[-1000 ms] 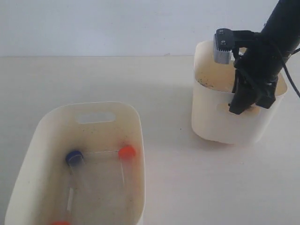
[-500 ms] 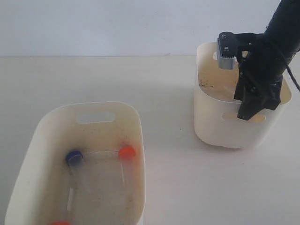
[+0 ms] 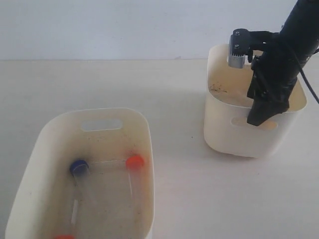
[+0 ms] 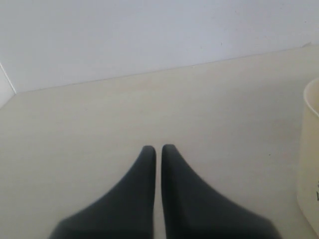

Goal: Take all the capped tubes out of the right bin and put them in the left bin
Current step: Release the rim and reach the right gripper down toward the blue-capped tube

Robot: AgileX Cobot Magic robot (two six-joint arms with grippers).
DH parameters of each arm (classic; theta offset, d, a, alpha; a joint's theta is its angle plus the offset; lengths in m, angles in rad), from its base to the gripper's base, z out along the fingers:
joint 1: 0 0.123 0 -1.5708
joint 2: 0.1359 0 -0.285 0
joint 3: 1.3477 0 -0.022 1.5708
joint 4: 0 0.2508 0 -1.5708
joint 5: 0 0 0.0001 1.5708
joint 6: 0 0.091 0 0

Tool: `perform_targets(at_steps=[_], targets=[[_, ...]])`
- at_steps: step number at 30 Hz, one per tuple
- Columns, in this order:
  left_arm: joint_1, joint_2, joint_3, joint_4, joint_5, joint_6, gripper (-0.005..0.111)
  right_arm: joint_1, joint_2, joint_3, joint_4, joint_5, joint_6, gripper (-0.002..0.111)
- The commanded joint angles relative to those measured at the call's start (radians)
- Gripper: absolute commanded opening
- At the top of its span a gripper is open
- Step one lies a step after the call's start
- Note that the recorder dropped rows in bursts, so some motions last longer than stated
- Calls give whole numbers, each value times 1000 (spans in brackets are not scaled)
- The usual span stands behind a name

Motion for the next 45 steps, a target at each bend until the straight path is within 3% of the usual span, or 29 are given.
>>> perform_targets(at_steps=[1,12,15,45], targets=[[1,-2,-4,-1,-15,-12,4,0,-22,0,-30,-31,2,72],[1,-2,-4,-1,-15,-12,4,0,-24,27,-90,-37,-89,72],[1,-2,-4,-1,-15,-12,4,0,-24,89,-90,-124,-146,72],[1,-2,-4,-1,-15,-12,4,0,-232,147,48,-206,-123,71]])
